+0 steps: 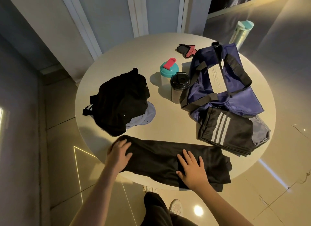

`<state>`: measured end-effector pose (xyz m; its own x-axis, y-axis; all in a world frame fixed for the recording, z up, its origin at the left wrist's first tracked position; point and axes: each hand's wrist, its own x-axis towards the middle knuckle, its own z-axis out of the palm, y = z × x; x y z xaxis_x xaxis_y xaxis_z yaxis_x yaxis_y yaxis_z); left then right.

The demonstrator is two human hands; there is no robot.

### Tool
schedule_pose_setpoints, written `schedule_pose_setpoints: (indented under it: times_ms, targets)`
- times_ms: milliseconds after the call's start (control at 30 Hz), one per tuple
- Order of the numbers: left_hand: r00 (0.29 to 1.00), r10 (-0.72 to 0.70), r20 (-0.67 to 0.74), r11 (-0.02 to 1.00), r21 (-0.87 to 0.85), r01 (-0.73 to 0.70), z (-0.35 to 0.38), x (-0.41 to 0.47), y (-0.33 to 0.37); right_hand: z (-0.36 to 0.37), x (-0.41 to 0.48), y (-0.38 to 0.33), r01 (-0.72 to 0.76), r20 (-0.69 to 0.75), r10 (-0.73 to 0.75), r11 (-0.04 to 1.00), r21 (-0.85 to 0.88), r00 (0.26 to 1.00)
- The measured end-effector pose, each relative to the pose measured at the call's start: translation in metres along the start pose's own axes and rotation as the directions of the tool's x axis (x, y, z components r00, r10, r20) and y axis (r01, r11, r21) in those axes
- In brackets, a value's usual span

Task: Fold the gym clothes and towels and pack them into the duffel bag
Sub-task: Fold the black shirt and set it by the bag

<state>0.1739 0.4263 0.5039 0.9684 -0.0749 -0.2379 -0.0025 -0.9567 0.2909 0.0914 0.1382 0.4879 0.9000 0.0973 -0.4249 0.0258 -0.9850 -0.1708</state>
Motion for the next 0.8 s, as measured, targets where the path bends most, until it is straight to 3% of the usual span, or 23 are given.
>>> schedule_pose_setpoints:
  times_ms: [67,167,233,300,400,567,667,800]
  targets:
    - [0.991,-0.077,0.110,0.996,0.060,0.071,0.005,0.002,-0.001,0.000,-0.002,0.004,0.020,0.029,-0.020,1.000,-0.001,0.999]
    - [0.963,-0.269,0.014,0.963,0.000,0.269,0.008,0.005,0.001,0.000,-0.001,0.006,-0.050,-0.015,0.050,0.999,0.007,0.999]
    - [0.914,-0.402,0.059,0.914,-0.035,0.405,0.008,0.007,0.000,-0.001,-0.005,0.008,-0.128,-0.109,0.132,0.991,0.044,0.985]
    - [0.882,-0.463,0.084,0.884,-0.021,0.467,0.011,0.008,-0.003,0.000,-0.010,0.014,-0.163,-0.087,0.168,0.985,0.056,0.982]
    - [0.874,-0.477,0.094,0.877,-0.024,0.481,0.016,0.010,-0.001,-0.001,-0.010,0.022,-0.167,0.035,0.165,0.985,0.040,0.986]
    - [0.874,-0.470,0.119,0.874,-0.072,0.480,0.005,0.017,0.008,-0.008,-0.002,0.020,-0.125,0.076,0.117,0.987,0.103,0.990]
    - [0.892,-0.446,0.077,0.870,-0.198,0.452,-0.009,0.018,0.010,-0.016,-0.003,0.021,-0.084,0.025,0.081,0.986,0.142,0.996]
    - [0.918,-0.397,0.004,0.880,-0.285,0.381,-0.034,0.011,0.026,-0.014,-0.013,0.023,-0.195,-0.087,0.207,0.972,0.132,0.974]
